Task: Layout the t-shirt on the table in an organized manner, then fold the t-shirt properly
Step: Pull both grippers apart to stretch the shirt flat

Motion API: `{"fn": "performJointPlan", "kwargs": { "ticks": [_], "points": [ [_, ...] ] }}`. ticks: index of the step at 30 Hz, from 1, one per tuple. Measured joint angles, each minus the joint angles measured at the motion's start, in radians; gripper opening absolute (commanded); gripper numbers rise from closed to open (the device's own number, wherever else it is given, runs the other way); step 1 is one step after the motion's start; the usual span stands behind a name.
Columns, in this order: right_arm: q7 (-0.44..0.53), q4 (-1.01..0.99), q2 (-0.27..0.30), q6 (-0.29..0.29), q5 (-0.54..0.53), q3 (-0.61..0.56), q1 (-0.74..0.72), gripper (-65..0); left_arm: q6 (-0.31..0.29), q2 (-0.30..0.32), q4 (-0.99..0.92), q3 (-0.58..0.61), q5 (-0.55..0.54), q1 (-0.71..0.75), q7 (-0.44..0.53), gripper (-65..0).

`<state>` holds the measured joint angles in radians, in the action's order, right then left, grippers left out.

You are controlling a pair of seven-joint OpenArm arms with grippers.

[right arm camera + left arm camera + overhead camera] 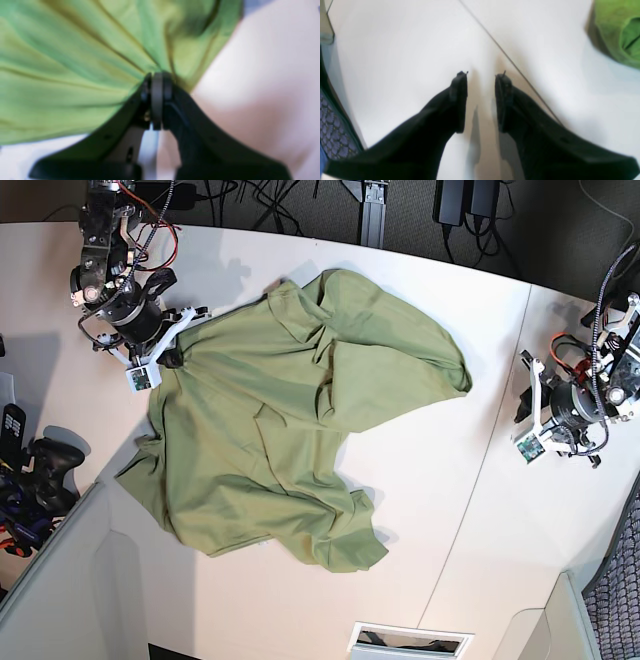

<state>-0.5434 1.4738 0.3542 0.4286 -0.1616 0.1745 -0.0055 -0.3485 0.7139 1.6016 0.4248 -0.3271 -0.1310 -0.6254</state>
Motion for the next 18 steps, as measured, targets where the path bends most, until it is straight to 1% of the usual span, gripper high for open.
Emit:
{"fn": "performJointPlan", "kwargs": {
  "ticks": [2,4,6,8,10,12,14,16,18],
  "points": [
    [-0.005,0.039,-0.002,-0.002,-0.051,0.0,0.006,-65.0,-0.042,0.003,0.045,-0.018,-0.055,0.007,-0.008,-45.7],
    [-0.034,0.106,-0.006,-0.003,-0.081,0.0,0.007,-65.0,-0.071,-0.002,0.11,-0.02,-0.097,0.01,-0.005,-45.7],
    [-0.058,0.159,-0.015,-0.002,-0.11,0.0,0.0,-65.0,-0.106,-0.02,0.178,-0.021,-0.104,0.015,0.007,-45.7],
    [-0.063,0.177,-0.045,-0.002,-0.136,0.002,-0.004,-65.0,-0.113,-0.06,0.216,-0.021,-0.106,0.026,0.013,-45.7],
    [-0.072,0.174,-0.1,-0.002,-0.141,0.003,-0.002,-65.0,-0.116,-0.103,0.213,-0.019,-0.102,0.039,0.011,-45.7],
    [-0.075,0.162,-0.158,0.001,-0.143,0.001,0.003,-65.0,-0.124,-0.132,0.188,-0.002,-0.101,0.039,0.013,-45.7],
    [-0.075,0.139,-0.201,0.002,-0.138,-0.013,0.003,-65.0,-0.124,-0.164,0.149,0.01,-0.095,0.037,0.014,-45.7],
    [-0.074,0.121,-0.221,0.002,-0.119,-0.032,0.003,-65.0,-0.129,-0.181,0.112,0.026,-0.078,0.037,0.014,-45.7],
    [-0.074,0.105,-0.219,0.002,-0.095,-0.056,0.01,-65.0,-0.13,-0.196,0.076,0.04,-0.04,0.039,0.014,-45.7]
  ]
}}
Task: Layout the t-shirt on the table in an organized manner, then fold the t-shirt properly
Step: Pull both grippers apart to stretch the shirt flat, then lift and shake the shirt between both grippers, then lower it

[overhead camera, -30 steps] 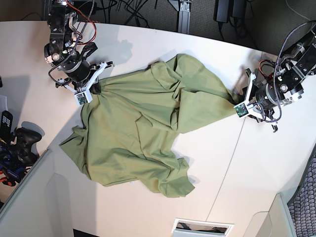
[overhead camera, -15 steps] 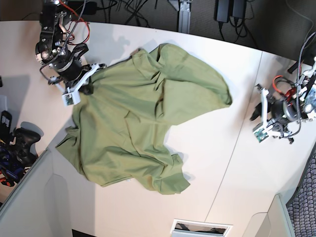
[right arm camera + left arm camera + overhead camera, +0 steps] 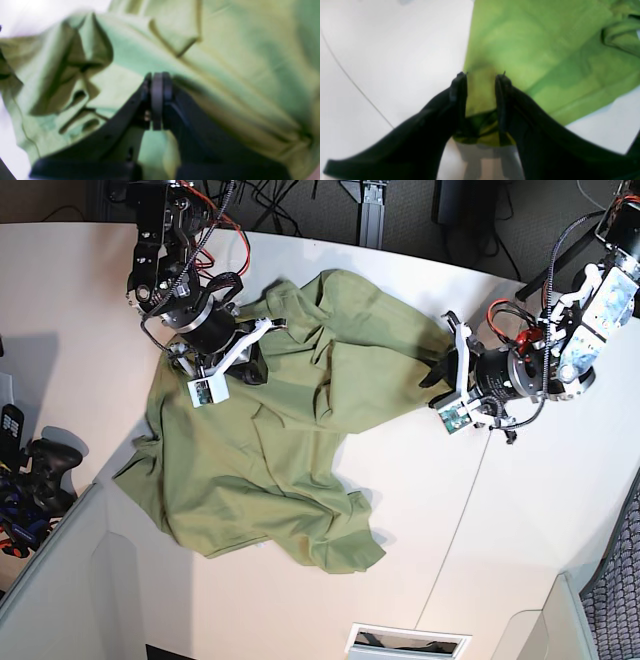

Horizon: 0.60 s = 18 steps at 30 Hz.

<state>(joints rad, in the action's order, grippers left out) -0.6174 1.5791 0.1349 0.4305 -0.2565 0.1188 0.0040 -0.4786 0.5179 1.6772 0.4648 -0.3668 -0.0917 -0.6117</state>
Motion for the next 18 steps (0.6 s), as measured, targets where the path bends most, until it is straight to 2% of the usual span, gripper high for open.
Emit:
{"fn": "performJointPlan", "kwargs": {
  "ticks": [4,9,11,15,18],
  "points": [
    [0.003,-0.008,0.018,0.0,0.022,-0.033,0.043,-65.0,-0.001,-0.002,-0.099,0.008,0.025,0.0,0.018,-45.7],
    [0.042,-0.005,0.018,-0.001,0.007,-0.036,0.103,-65.0,-0.012,0.001,-0.217,0.005,0.034,-0.007,0.115,-45.7],
    [0.048,-0.001,0.035,0.0,0.0,-0.036,0.129,-65.0,-0.005,0.006,-0.245,0.005,0.035,-0.013,0.14,-45.7],
    [0.068,0.005,0.076,0.011,-0.02,-0.037,0.171,-65.0,0.042,0.056,-0.26,0.005,0.027,-0.008,0.158,-45.7],
    [0.074,0.008,0.101,0.016,-0.024,-0.039,0.185,-65.0,0.055,0.103,-0.26,0.001,0.03,-0.008,0.16,-45.7]
  ]
}}
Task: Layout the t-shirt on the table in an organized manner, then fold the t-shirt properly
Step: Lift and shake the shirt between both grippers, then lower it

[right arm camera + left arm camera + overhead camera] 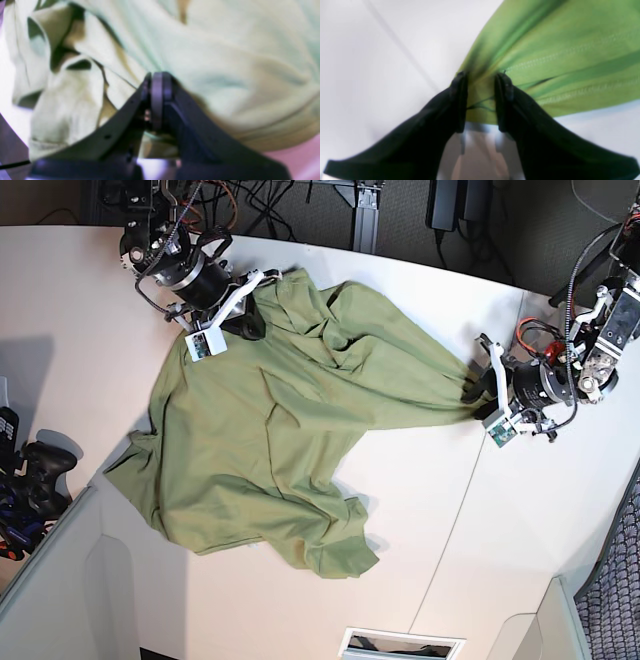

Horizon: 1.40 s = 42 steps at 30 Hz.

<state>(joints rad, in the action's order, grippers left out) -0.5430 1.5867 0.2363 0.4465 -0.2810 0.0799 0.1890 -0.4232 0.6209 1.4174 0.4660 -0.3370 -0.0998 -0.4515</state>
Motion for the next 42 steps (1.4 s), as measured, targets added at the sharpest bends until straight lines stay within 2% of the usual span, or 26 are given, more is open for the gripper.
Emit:
{"fn": "performJointPlan", "kwargs": {
  "ticks": [4,13,23,27,31,33,36,42],
  "points": [
    [-0.003,0.001,0.019,0.003,-0.012,-0.002,0.0,-65.0,0.0,0.02,-0.002,-0.044,0.006,0.008,-0.013,-45.7],
    [-0.022,0.01,0.019,0.003,-0.047,-0.002,0.002,-65.0,0.011,0.028,-0.018,-0.204,0.034,0.019,-0.092,-45.7],
    [-0.072,0.117,0.022,-0.009,-0.01,-0.002,0.013,-65.0,0.024,0.027,-0.02,-0.219,0.054,0.019,-0.103,-45.7],
    [-0.071,0.183,0.021,-0.01,-0.029,-0.002,0.013,-65.0,0.033,0.033,-0.024,-0.224,0.066,0.002,-0.121,-45.7],
    [-0.06,0.222,-0.007,-0.01,-0.024,-0.002,0.005,-65.0,0.087,0.054,0.015,-0.236,0.056,0.002,-0.125,-45.7],
    [-0.063,0.221,-0.021,-0.01,0.013,-0.002,-0.016,-65.0,0.103,0.06,0.056,-0.251,0.056,0.002,-0.13,-45.7],
    [-0.029,0.22,-0.039,-0.01,0.073,0.006,-0.072,-65.0,0.103,0.06,0.138,-0.26,-0.009,0.0,-0.162,-45.7],
    [0.006,0.061,-0.068,-0.014,0.118,0.052,-0.262,-65.0,0.064,0.051,0.283,-0.26,-0.092,0.0,-0.163,-45.7]
  ]
}}
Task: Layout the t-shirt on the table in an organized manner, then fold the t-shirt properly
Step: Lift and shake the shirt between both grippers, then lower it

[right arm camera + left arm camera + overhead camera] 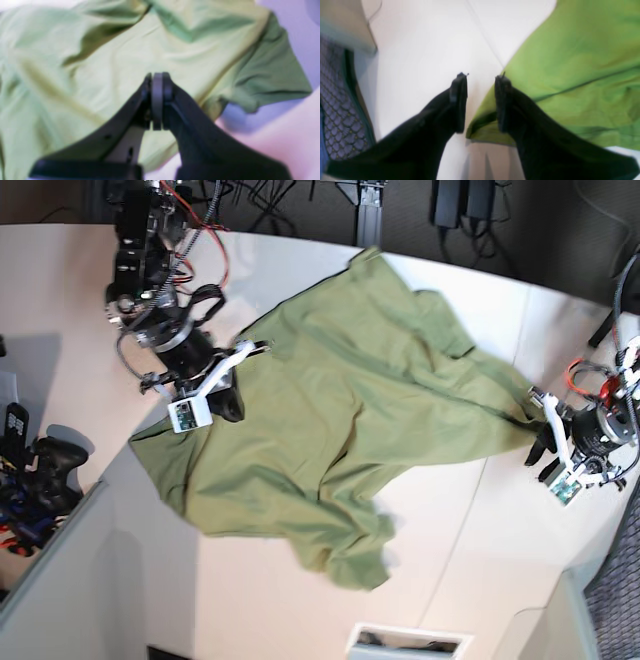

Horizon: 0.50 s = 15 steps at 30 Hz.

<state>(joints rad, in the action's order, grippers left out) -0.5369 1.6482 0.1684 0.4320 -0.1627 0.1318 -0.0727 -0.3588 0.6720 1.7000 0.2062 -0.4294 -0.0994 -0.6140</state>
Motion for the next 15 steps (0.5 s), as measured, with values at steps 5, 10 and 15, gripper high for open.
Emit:
{"fn": "performJointPlan", "kwargs": {
  "ticks": [5,10,15],
  "points": [
    [0.036,-0.234,-0.005,-0.001,0.02,0.011,-0.171,-65.0,-0.039,-0.055,-0.001,0.0,-0.047,0.006,-0.007,-45.7],
    [0.066,-0.441,-0.005,-0.003,0.058,0.012,-0.297,-65.0,-0.042,-0.111,-0.031,0.002,-0.047,0.034,-0.005,-45.7],
    [0.117,-0.616,-0.005,-0.007,0.145,0.013,-0.391,-65.0,-0.046,-0.154,-0.111,0.002,-0.034,0.052,0.003,-45.7]
  ]
}}
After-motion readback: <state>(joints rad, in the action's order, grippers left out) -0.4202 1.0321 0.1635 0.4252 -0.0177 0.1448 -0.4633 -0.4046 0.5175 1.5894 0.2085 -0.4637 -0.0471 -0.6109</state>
